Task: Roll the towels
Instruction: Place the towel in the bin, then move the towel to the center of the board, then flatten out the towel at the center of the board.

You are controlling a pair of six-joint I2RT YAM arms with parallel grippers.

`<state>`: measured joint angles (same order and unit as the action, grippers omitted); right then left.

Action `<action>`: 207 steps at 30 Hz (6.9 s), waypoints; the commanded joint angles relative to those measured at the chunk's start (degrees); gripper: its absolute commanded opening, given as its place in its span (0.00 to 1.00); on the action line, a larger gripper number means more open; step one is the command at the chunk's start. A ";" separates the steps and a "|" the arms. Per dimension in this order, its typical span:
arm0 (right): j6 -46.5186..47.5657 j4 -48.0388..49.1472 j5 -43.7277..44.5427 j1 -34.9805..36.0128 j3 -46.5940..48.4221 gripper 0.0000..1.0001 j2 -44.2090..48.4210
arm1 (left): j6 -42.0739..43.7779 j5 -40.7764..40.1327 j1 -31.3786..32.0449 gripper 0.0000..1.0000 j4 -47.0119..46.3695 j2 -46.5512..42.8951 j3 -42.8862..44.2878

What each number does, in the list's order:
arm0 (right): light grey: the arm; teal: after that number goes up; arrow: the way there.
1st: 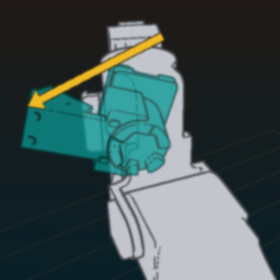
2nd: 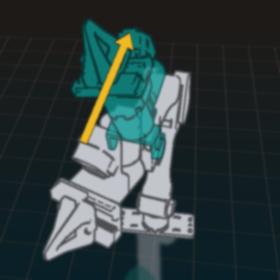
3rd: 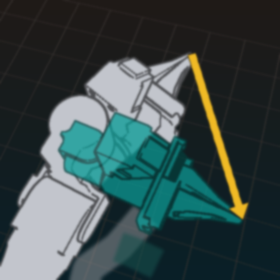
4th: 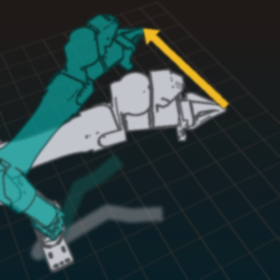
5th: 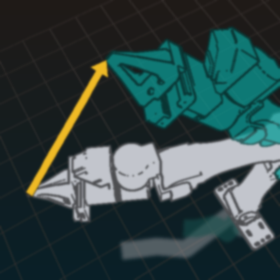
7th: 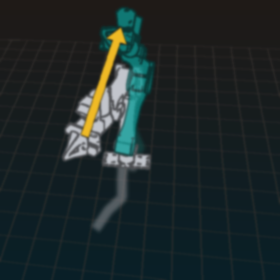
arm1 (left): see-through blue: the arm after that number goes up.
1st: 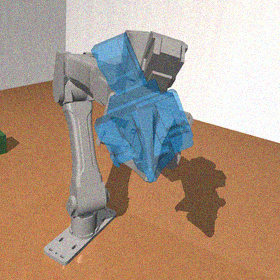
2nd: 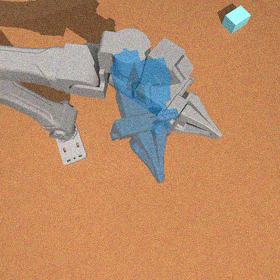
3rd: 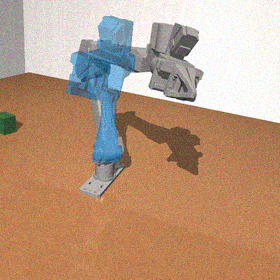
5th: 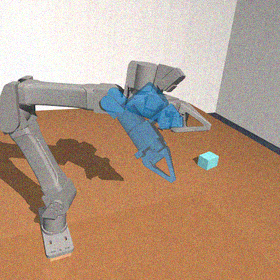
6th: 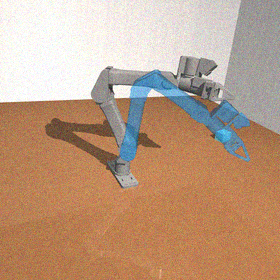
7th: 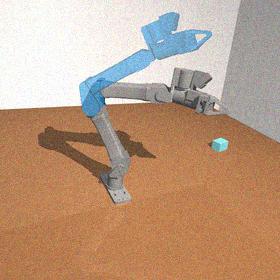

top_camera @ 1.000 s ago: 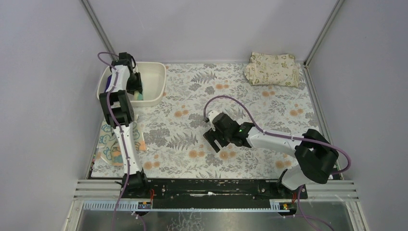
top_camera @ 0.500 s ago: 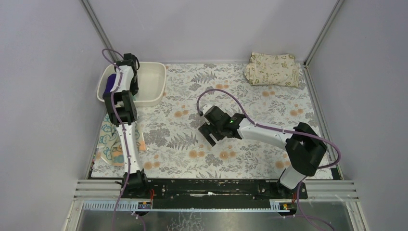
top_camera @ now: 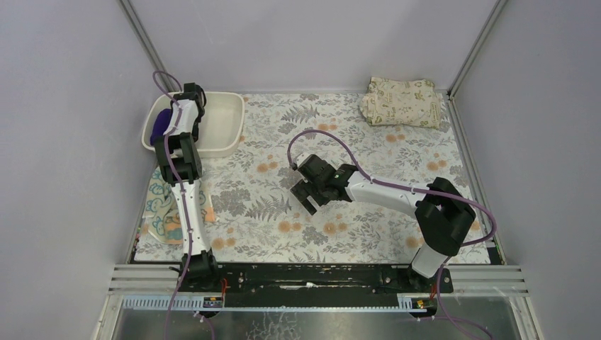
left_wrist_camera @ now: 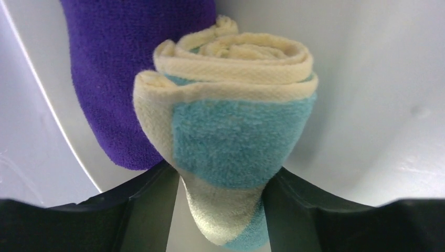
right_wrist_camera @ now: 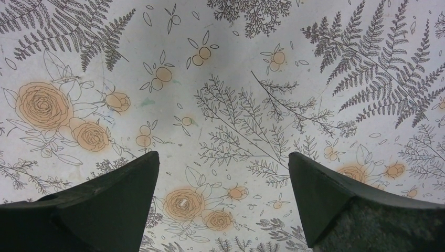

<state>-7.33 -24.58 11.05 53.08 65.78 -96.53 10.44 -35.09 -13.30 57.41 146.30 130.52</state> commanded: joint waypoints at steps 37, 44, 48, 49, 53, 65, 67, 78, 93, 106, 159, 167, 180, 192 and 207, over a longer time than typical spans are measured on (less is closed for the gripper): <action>1.07 1.54 2.38 -0.35 -0.78 0.99 3.17 | 0.79 8.01 0.01 0.80 -4.32 -6.86 -4.88; 1.73 1.64 3.52 -0.35 -1.33 0.99 4.04 | 0.26 10.05 0.83 0.90 -4.21 -8.99 -5.64; 1.98 2.26 4.29 -0.40 -1.76 0.99 4.86 | -1.77 14.20 1.09 0.96 -4.35 -12.52 -4.87; 2.08 2.44 4.64 -0.43 -1.86 0.99 5.25 | -2.45 15.40 1.23 0.99 -4.61 -13.86 -4.76; 2.59 3.86 6.31 -0.43 -2.97 0.99 7.30 | -7.80 18.87 1.86 1.00 -4.76 -20.73 -5.09; 1.78 11.69 7.43 -0.35 -12.66 0.99 18.60 | -39.23 16.16 -0.97 1.00 -12.43 -54.99 -47.79; 1.06 12.77 6.65 -0.36 -14.96 0.99 21.02 | -42.61 19.83 -5.16 1.00 -14.23 -59.78 -56.56; -1.29 16.42 5.20 -0.43 -23.39 0.99 30.42 | -48.78 27.41 -13.84 0.98 -19.97 -59.59 -77.06; -4.33 18.20 8.88 -0.42 -27.89 0.99 36.91 | -73.22 34.88 30.23 0.95 -26.36 -54.87 -84.96; -6.81 15.00 15.93 -0.58 -27.87 0.99 42.54 | -67.27 36.67 56.41 0.99 -20.62 -30.50 -32.44; -29.52 3.52 0.47 -22.76 -29.15 0.61 19.91 | -48.86 27.76 39.94 0.65 -16.10 -52.76 -71.40; -29.35 1.45 -0.65 -22.57 -28.47 0.54 14.25 | -49.06 29.18 40.15 0.67 -17.05 -52.44 -73.39; -29.41 0.50 -1.52 -22.63 -29.80 0.22 13.78 | -48.94 29.70 41.88 0.69 -17.68 -49.86 -73.84; -30.36 0.44 0.75 -22.67 -30.27 0.16 17.12 | -49.00 27.44 42.68 0.55 -18.30 -44.38 -75.36; -24.22 -4.23 6.98 -31.46 -22.32 0.00 23.25 | -47.02 21.62 34.65 0.00 -13.39 -54.73 -72.04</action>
<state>-35.48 -25.06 13.56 25.63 37.36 -77.03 -38.98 -6.61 24.18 38.59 96.03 55.75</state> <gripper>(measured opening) 0.014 0.022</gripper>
